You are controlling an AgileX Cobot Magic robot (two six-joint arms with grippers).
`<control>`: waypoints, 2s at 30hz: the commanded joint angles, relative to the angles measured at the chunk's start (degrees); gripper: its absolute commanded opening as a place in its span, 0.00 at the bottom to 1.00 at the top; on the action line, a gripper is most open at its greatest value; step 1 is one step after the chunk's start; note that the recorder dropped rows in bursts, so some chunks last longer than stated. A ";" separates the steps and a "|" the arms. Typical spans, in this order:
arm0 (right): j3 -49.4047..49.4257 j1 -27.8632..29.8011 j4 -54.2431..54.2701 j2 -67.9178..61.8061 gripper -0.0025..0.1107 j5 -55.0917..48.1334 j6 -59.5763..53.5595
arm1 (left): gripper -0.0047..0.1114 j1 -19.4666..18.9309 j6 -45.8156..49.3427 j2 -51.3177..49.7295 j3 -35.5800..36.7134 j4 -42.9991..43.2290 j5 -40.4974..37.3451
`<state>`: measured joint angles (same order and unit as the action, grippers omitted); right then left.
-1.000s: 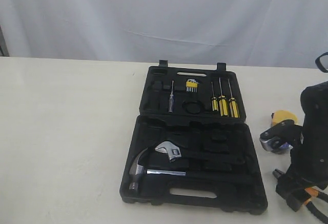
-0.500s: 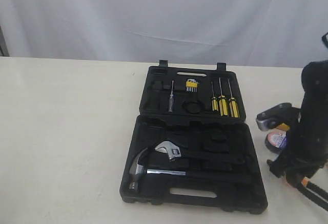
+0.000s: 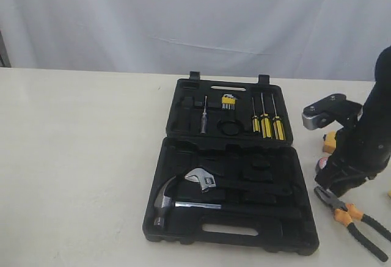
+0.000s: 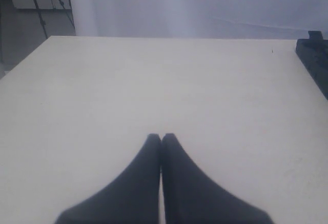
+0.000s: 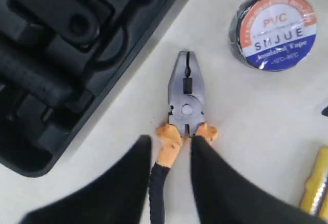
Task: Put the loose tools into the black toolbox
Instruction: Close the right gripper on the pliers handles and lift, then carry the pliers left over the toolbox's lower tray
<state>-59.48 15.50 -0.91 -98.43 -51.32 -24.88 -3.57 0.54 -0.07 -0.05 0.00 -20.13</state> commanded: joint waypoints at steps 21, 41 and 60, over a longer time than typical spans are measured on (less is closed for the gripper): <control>0.25 -1.65 -0.85 -10.92 0.02 5.75 1.72 | 0.04 0.25 -0.12 0.07 0.05 0.00 0.51; -13.58 -4.41 15.83 2.90 0.02 3.67 -12.71 | 0.04 0.25 -0.12 0.07 0.05 0.00 0.51; -17.03 -8.81 9.31 -3.71 0.02 3.64 -22.45 | 0.04 0.25 -0.12 0.07 0.05 0.00 0.51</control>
<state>-76.11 6.28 8.94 -99.92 -47.75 -44.56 -3.57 0.54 -0.07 -0.05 0.00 -20.13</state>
